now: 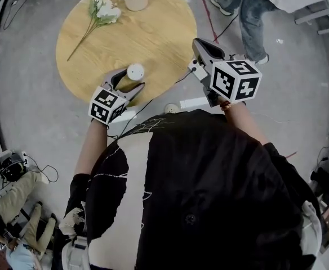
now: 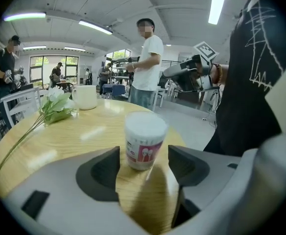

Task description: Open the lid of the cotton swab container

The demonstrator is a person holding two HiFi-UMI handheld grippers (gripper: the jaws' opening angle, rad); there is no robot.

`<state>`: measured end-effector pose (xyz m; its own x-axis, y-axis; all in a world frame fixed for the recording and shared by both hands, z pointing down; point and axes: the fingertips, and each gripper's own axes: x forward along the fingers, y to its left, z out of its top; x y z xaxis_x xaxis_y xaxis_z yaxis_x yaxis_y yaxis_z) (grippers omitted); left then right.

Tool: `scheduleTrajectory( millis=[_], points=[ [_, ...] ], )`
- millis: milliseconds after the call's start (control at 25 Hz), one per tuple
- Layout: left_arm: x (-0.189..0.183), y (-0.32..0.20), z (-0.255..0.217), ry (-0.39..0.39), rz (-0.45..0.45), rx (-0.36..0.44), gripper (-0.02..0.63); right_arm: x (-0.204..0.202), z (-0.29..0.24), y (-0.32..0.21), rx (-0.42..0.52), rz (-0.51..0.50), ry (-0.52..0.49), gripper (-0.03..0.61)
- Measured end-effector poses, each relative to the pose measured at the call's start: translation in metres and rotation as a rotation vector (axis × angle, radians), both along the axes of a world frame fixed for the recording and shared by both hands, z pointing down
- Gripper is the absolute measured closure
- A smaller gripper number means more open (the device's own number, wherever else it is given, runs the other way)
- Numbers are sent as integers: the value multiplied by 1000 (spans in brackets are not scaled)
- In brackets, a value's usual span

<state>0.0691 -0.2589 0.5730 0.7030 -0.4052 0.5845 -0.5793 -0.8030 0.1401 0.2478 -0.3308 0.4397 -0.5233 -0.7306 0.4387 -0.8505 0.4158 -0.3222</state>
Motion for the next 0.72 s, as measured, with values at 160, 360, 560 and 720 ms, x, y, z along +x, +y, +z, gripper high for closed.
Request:
scheduleTrajectory(
  millis=[160,360,560,720],
  points=[
    [1,1,1,-14,-10,9,295,2,3,1,1,-13,1,574],
    [1,-7,2,-18,-49,16,295,2,7,-3,-5,-24,1,574],
    [3,-8,6,-58,-38,19,301,6,7,-7,-5,-30,-3,574],
    [-1,-12,5,-58,-73,32,362,7,9,-9,-7,-32,-4,574]
  ],
)
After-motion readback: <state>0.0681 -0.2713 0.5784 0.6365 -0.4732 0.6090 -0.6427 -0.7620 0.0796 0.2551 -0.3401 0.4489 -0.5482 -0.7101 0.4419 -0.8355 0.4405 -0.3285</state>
